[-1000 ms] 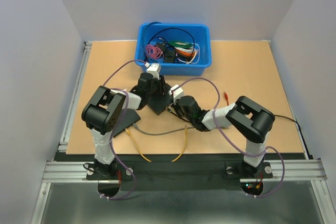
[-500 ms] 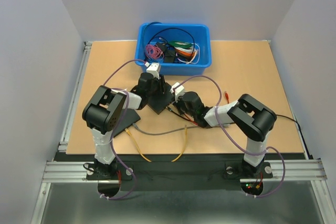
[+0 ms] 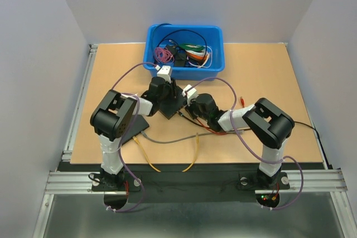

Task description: Insert the plug into the switch port

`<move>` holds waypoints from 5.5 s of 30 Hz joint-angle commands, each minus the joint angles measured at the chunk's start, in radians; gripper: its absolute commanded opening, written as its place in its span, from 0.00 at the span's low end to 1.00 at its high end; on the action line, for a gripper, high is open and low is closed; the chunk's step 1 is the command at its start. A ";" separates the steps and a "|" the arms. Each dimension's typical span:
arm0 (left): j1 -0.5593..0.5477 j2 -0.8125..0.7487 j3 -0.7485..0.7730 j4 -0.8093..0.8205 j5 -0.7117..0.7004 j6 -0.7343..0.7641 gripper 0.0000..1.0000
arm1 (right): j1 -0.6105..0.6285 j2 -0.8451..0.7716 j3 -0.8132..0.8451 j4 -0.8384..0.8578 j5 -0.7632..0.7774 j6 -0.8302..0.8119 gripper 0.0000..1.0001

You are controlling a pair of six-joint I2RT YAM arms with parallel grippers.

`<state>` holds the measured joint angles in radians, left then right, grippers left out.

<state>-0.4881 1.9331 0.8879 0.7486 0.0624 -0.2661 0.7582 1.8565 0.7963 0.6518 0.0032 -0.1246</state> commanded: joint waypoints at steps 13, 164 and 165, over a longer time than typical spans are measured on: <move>-0.127 0.132 -0.021 -0.302 0.074 -0.024 0.47 | 0.004 0.014 0.212 0.351 -0.065 -0.102 0.00; -0.015 -1.898 -0.576 -0.695 -0.661 -0.236 0.80 | 0.013 -1.034 -0.580 -0.179 -0.143 0.526 1.00; -0.014 -1.898 -0.576 -0.695 -0.661 -0.236 0.81 | 0.015 -1.031 -0.579 -0.179 -0.144 0.526 1.00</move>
<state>-0.5022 0.0319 0.3202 0.0246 -0.5785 -0.5003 0.7650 0.8154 0.1680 0.4480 -0.1596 0.3897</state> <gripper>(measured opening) 0.804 0.997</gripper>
